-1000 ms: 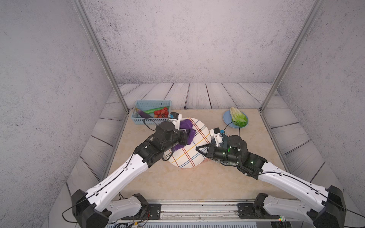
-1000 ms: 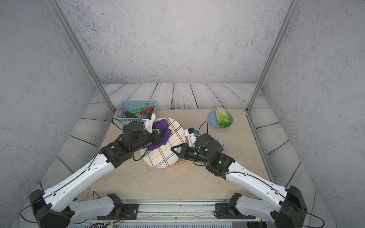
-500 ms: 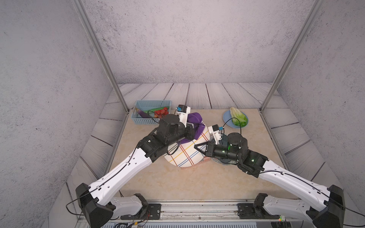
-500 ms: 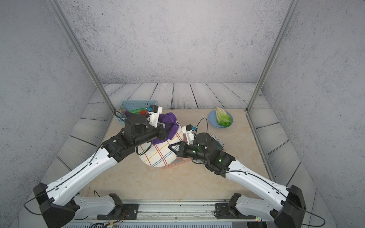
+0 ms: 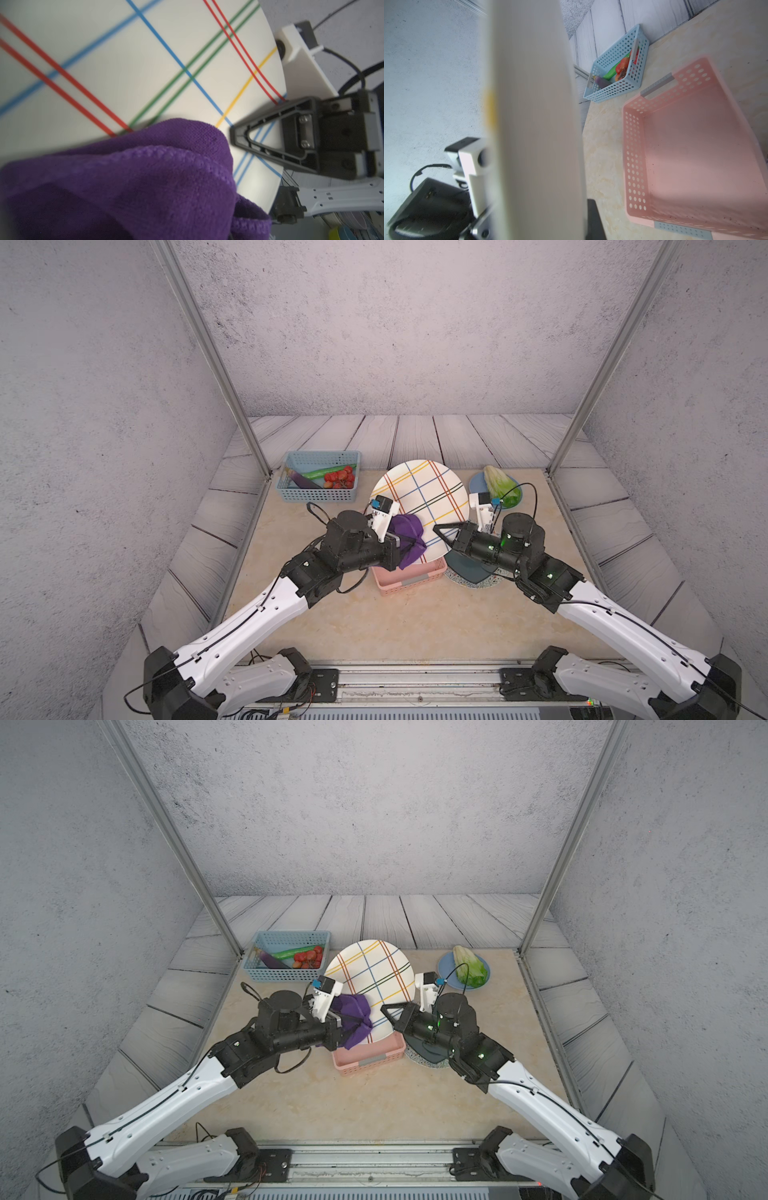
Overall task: Wipe the wet plate dry
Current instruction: Wipe the plate with towel.
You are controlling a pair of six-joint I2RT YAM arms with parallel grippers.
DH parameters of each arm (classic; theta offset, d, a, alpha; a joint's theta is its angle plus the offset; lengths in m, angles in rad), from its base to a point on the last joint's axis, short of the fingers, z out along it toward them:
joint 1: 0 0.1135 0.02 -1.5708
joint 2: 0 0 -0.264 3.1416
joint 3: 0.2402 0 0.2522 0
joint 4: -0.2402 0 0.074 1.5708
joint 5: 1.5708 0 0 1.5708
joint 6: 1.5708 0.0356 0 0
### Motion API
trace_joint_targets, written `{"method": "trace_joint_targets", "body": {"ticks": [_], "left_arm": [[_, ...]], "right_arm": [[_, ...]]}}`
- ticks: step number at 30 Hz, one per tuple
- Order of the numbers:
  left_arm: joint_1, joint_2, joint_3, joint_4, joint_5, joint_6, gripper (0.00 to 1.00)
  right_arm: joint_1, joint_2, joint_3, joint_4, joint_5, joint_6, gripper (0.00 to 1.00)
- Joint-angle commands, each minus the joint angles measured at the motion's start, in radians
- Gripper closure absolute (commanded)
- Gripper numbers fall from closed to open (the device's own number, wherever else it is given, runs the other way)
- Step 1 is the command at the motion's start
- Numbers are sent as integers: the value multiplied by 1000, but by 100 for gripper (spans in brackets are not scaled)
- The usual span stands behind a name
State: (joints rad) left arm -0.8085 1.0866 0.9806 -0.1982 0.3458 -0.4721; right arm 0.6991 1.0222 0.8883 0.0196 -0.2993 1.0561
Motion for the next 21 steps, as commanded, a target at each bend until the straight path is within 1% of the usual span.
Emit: {"method": "trace_joint_targets", "body": {"ticks": [1, 3, 4, 5, 7, 9, 10, 12, 14, 17, 19, 21], "left_arm": [[-66, 61, 61, -95, -2, 19, 100], [-45, 70, 99, -146, -82, 13, 100], [-10, 50, 85, -113, -80, -8, 100], [45, 25, 57, -62, -47, -56, 100], [194, -37, -30, 100, 54, -212, 100], [334, -105, -75, 214, 132, -360, 100], [411, -140, -88, 262, 180, -449, 100], [484, -182, -110, 358, 242, -585, 100], [523, -207, -137, 488, 274, -742, 100], [529, -194, -176, 746, 276, -986, 100], [528, -147, -202, 984, 250, -1163, 100], [526, -92, -214, 1143, 205, -1301, 100]], "right_arm": [[16, -2, 111, 379, -118, 28, 100], [15, -6, 100, 413, -119, 46, 100], [8, -18, 94, 404, -107, 50, 100], [0, -29, 90, 389, -100, 50, 100], [-45, -64, 76, 336, -93, 65, 100], [-122, -103, 38, 332, -107, 118, 100], [-170, -121, 7, 368, -126, 159, 100], [-226, -136, -31, 440, -159, 221, 100], [-255, -135, -72, 547, -184, 281, 100], [-259, -98, -131, 792, -190, 375, 100], [-259, -42, -143, 980, -212, 452, 100], [-258, 18, -120, 1097, -270, 500, 100]]}}
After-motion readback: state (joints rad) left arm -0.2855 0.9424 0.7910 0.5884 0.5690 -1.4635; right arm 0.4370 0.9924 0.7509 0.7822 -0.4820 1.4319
